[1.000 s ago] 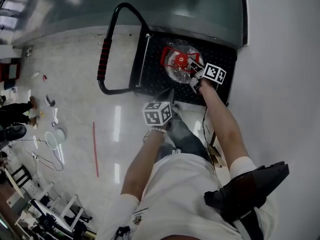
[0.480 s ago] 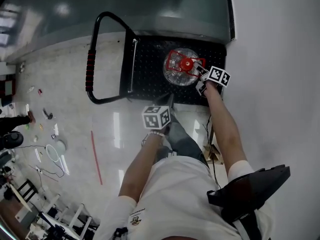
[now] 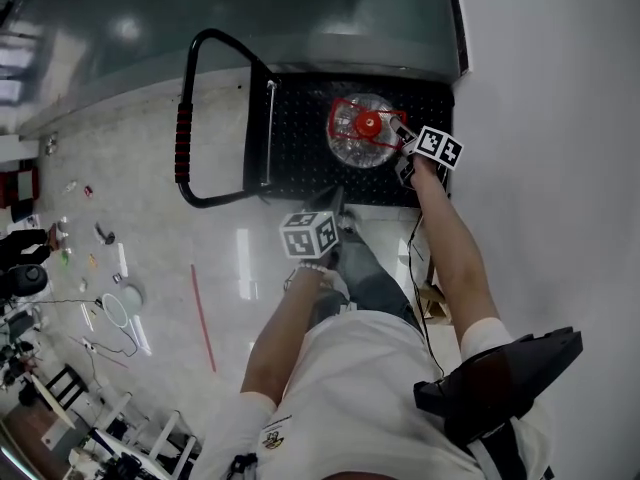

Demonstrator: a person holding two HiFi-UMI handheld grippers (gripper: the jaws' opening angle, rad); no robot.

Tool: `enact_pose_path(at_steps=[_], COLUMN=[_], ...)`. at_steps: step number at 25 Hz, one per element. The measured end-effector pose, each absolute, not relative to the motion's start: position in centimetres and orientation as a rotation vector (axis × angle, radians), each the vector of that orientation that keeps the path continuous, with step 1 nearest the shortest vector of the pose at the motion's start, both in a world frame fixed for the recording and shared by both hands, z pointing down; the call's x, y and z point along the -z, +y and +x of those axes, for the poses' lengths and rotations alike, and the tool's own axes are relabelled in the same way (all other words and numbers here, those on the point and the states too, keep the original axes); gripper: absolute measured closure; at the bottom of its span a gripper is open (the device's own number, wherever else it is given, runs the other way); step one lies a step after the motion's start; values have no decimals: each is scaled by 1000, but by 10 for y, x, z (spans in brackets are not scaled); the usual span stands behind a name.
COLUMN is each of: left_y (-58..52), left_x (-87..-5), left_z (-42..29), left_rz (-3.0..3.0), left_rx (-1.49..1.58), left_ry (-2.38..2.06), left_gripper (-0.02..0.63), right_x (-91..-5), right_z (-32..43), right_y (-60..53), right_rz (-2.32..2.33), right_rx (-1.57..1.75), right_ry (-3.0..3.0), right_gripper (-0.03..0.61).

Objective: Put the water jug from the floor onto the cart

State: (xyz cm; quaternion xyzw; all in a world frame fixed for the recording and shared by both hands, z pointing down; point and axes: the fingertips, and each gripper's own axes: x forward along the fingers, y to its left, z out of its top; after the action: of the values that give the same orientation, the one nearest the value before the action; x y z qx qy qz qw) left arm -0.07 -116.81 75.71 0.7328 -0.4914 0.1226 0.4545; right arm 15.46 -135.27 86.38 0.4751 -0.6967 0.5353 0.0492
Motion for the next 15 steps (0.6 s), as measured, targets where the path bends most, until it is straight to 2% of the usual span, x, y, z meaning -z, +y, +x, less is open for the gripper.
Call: enact_pose_path(at_steps=[6,7,8,9,10,15], left_y=[-1161,-1160,-1157,-1152,-1144,-1079], left_x=[-716,-710,-704,-698,-692,-659], left_z=[-14,-15,-17,-18,-20,-33], left_rz=[1865,1877,1890,1902,1915,1971], left_rx=[-230,-224,-220,-216,-212,-210], left_ry=[-1261,-1265,-1269,-1271,-1272,-1262], left_gripper=[613,614,614,613,613,614], right_x=[-803,-790,-777,-764,-752,-687], right_z=[186,188,191,193,193,170], right_y=[-1318,-1311,-1303,-1294,-1284,-1209], right_rz=[1587,1591,1597,1604,1609,1571], right_rx=[-1366,-1304,-1243,-1198,-1178,-1166], right_ry=[-2177,-2184,-2184,-2187,-2197,-2312], right_gripper=[325,367,480,542,562,565])
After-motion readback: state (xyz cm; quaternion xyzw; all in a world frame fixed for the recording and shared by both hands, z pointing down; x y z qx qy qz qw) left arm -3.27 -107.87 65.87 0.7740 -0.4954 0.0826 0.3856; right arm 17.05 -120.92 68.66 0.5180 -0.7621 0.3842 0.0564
